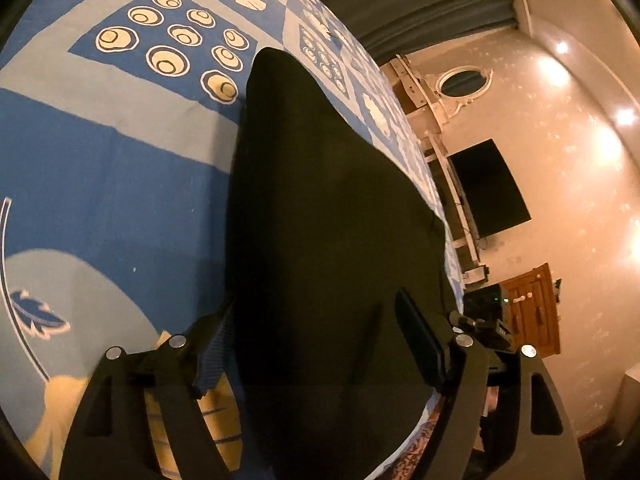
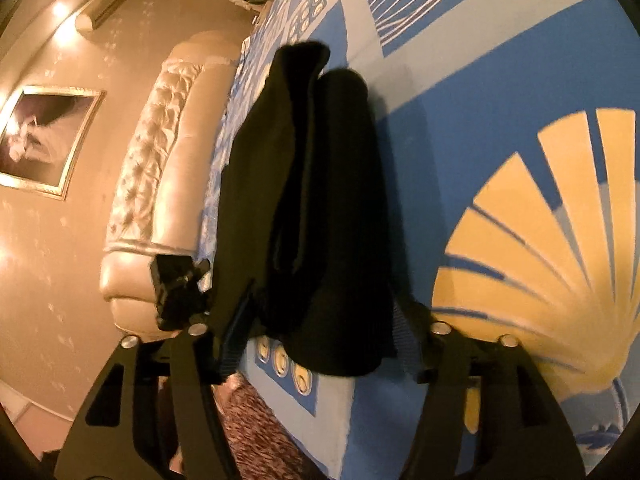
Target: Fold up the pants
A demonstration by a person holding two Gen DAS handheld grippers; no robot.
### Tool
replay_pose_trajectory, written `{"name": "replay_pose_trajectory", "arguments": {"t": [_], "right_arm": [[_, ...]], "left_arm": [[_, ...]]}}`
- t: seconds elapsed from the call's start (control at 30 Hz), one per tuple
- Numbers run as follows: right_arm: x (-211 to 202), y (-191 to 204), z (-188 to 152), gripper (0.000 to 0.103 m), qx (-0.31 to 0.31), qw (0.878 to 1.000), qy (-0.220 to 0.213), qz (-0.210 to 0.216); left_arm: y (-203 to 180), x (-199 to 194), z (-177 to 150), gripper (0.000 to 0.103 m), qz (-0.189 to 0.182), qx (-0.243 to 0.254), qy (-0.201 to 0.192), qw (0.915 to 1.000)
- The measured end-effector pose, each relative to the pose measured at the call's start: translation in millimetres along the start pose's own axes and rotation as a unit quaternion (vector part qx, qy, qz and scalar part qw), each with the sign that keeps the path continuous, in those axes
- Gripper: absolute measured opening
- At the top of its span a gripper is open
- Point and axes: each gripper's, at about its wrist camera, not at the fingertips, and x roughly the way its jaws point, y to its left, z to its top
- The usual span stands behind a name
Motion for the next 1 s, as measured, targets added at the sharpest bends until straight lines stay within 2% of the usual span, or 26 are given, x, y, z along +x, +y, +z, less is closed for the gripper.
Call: {"name": "replay_pose_trajectory", "arguments": {"t": [0.03, 0.1, 0.17, 0.23, 0.6, 1.0], "right_arm": [[1.2, -0.5, -1.7, 0.040, 0.001, 1.000, 0.000, -0.002], [0.1, -1.4, -4.3, 0.033, -0.001, 1.000, -0.005, 0.001], [-1.5, 0.1, -7.2, 0.031, -0.007, 1.000, -0.008, 0.000], [-1.5, 5.0, -8.1, 0.030, -0.021, 1.000, -0.012, -0.010], [2.9, 12.7, -8.5, 0.030, -0.037, 0.999, -0.021, -0.004], [-3.6, -1.1, -10.4, 0.029, -0.044, 0.999, -0.025, 0.017]], "left_arm": [[-2.1, 0.7, -1.3, 0.075, 0.006, 0.002, -0.004, 1.0000], [-3.6, 4.5, -2.0, 0.058, 0.022, 0.005, -0.002, 0.9997], [-2.0, 5.5, -4.3, 0.048, 0.026, 0.001, -0.005, 0.9997], [1.2, 4.2, -5.7, 0.044, 0.024, -0.004, -0.011, 0.9996], [0.5, 9.4, -2.6, 0.044, 0.018, 0.005, -0.011, 0.9998], [4.6, 5.0, -2.7, 0.044, 0.016, 0.006, -0.008, 0.9998]]}}
